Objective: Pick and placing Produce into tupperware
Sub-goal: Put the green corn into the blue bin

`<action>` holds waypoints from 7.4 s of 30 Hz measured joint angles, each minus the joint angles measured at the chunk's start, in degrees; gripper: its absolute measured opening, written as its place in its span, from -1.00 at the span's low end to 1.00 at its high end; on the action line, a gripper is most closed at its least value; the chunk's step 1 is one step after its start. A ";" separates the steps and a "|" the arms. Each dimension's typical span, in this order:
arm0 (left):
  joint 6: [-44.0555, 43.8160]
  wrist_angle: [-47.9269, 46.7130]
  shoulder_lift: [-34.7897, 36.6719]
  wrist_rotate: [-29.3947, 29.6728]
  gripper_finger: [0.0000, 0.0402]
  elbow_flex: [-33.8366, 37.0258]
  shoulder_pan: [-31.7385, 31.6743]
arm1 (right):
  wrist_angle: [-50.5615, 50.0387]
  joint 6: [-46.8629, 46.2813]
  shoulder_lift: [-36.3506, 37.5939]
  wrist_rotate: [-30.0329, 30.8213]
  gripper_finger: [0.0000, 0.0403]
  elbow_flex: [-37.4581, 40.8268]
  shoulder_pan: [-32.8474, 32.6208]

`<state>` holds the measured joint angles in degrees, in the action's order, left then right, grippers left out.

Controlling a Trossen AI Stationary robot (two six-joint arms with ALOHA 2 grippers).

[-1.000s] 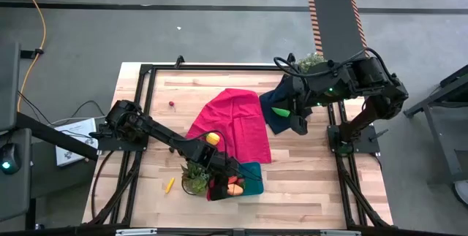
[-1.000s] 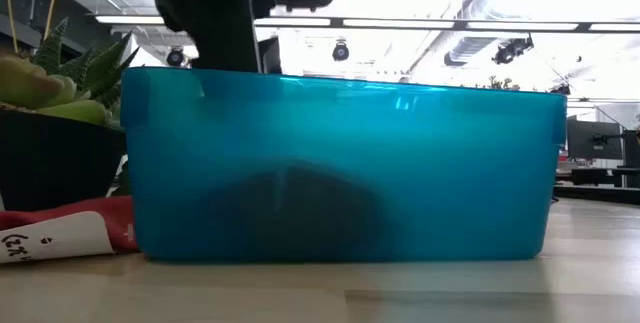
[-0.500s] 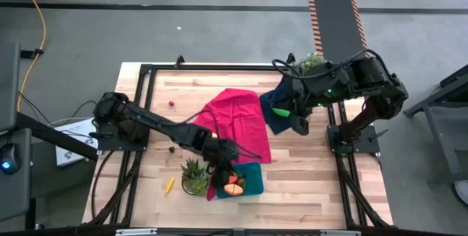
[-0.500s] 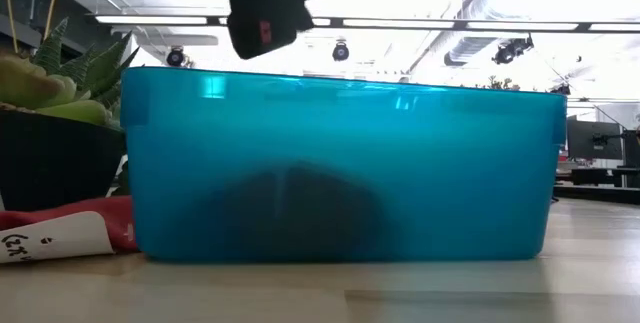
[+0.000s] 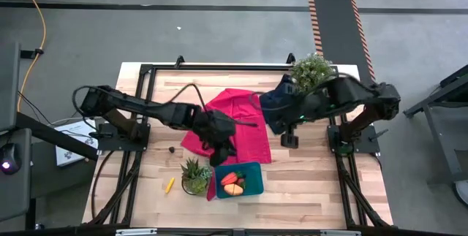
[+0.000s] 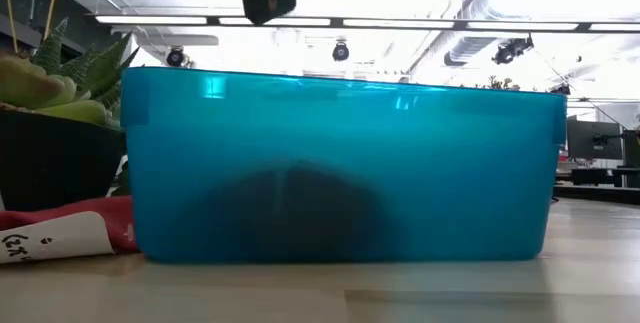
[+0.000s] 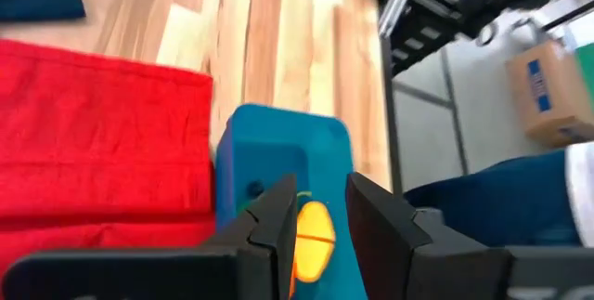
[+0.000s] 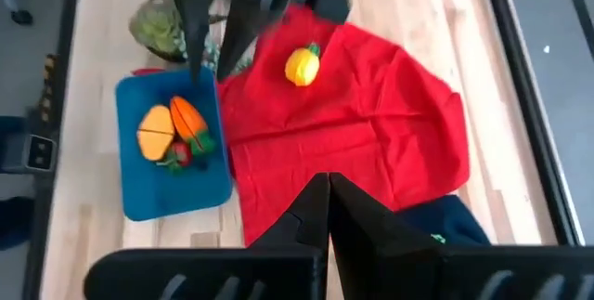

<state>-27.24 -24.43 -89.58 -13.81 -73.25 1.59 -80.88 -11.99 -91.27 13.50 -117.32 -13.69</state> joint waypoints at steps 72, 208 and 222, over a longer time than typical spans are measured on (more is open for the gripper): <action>0.37 -47.65 35.38 29.17 -0.59 0.04 -5.71 | 17.70 -33.10 -0.13 -6.60 0.09 40.06 19.21; -9.11 -45.57 35.05 28.38 -0.59 0.07 -5.71 | 28.42 1.55 -14.47 -13.98 0.05 48.94 40.93; -9.05 -45.57 35.05 28.40 -0.59 0.07 -5.70 | 26.80 -1.01 -14.47 -18.62 0.05 40.80 40.69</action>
<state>-36.29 -70.00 -54.52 14.59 -73.19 -4.11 -54.08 -13.00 -105.73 -5.12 -76.51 27.00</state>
